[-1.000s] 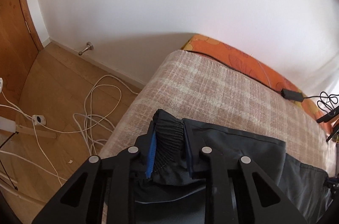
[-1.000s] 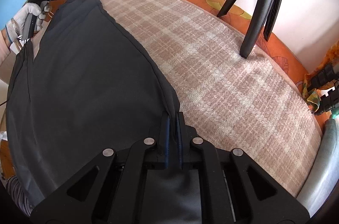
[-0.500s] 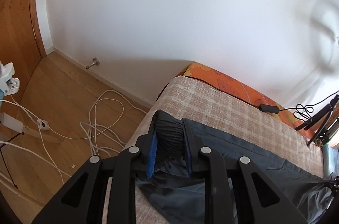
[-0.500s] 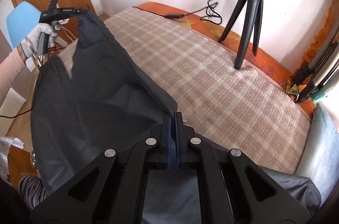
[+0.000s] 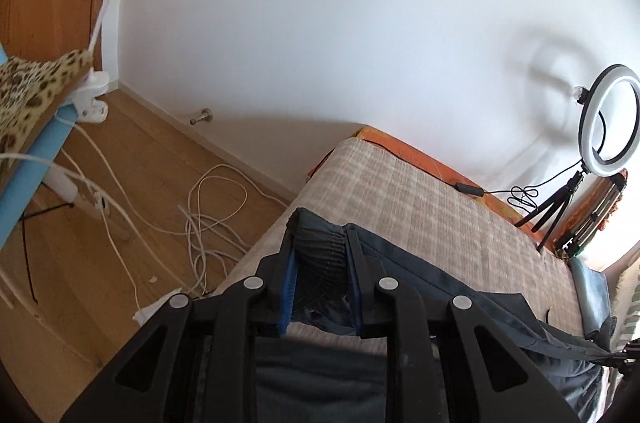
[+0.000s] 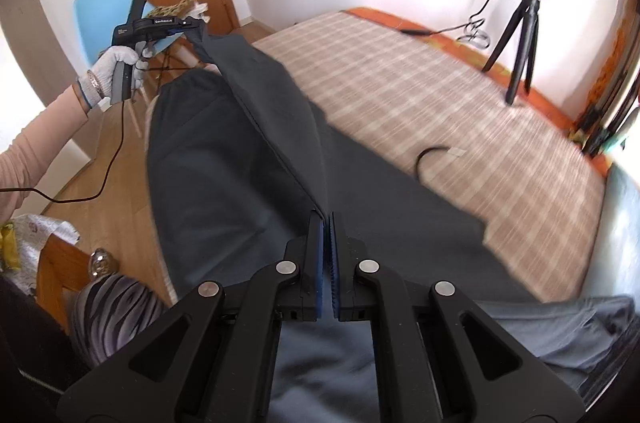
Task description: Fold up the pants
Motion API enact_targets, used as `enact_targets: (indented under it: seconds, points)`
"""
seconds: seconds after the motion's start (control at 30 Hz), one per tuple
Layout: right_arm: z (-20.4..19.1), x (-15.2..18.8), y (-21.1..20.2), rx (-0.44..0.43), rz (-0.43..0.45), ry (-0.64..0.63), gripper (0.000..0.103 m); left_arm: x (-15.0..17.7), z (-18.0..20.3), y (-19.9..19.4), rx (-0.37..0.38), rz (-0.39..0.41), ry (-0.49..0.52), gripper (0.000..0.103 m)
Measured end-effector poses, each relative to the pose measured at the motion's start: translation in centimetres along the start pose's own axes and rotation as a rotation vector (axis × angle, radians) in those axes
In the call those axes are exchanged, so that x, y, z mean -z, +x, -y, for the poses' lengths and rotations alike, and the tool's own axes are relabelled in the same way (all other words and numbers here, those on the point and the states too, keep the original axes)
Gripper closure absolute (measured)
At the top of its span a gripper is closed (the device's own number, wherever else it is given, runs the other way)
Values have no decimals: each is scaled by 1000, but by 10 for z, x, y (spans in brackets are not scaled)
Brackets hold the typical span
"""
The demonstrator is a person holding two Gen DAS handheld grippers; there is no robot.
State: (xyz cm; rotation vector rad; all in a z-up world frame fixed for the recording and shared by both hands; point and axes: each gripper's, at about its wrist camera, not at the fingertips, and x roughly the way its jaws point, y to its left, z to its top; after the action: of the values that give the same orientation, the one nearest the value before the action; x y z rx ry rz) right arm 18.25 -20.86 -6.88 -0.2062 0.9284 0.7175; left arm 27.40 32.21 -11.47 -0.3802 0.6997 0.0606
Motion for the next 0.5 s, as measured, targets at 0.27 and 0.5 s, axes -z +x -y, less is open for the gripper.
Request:
enact_targets:
  seconds: [0.27, 0.5]
  points:
    - [-40, 58, 22, -28, -112, 2, 99, 71, -34, -34, -9, -54, -13, 83]
    - [-55, 74, 28, 4, -141, -32, 99, 104, -61, -52, -29, -126, -76, 78]
